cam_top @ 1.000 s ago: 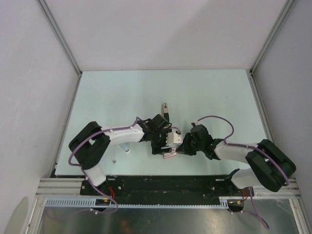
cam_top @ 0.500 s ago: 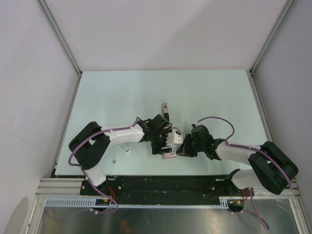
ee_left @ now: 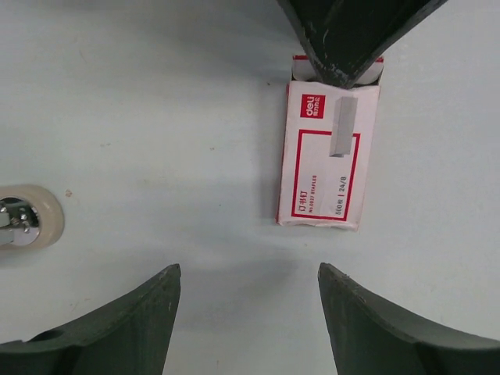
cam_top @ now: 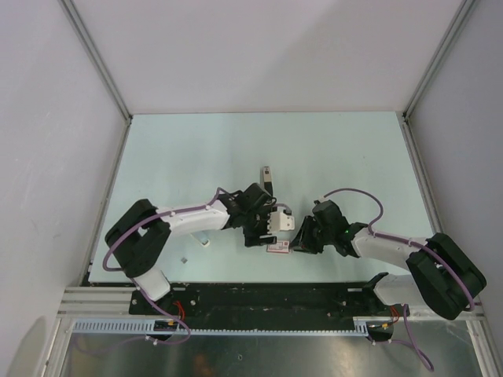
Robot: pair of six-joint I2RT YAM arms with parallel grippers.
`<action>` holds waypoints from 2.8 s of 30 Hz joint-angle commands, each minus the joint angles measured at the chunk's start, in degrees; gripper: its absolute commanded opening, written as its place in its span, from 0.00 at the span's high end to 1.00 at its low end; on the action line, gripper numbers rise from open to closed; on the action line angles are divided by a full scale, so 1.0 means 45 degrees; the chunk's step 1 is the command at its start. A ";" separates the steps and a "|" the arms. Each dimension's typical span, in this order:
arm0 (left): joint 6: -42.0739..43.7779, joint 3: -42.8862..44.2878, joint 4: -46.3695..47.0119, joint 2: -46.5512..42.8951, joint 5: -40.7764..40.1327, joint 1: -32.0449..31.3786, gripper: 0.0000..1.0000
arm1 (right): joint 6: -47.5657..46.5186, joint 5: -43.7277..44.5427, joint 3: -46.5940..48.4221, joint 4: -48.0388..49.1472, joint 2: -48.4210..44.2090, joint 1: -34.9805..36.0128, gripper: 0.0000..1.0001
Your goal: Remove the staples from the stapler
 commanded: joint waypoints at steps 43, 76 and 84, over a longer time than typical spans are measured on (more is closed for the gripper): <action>-0.0825 0.2528 -0.1005 0.0011 0.0372 -0.1044 0.19 | -0.1494 -0.0471 -0.0749 -0.1829 -0.1690 -0.1903 0.45; -0.0173 0.2046 -0.2004 0.0502 0.1192 -0.0737 0.20 | -0.1452 -0.0499 -0.0389 -0.1620 -0.1786 -0.2039 0.44; -0.0358 0.2715 -0.1984 0.0892 0.1263 -0.0081 0.20 | -0.1468 -0.0532 -0.0394 -0.1690 -0.1878 -0.2135 0.44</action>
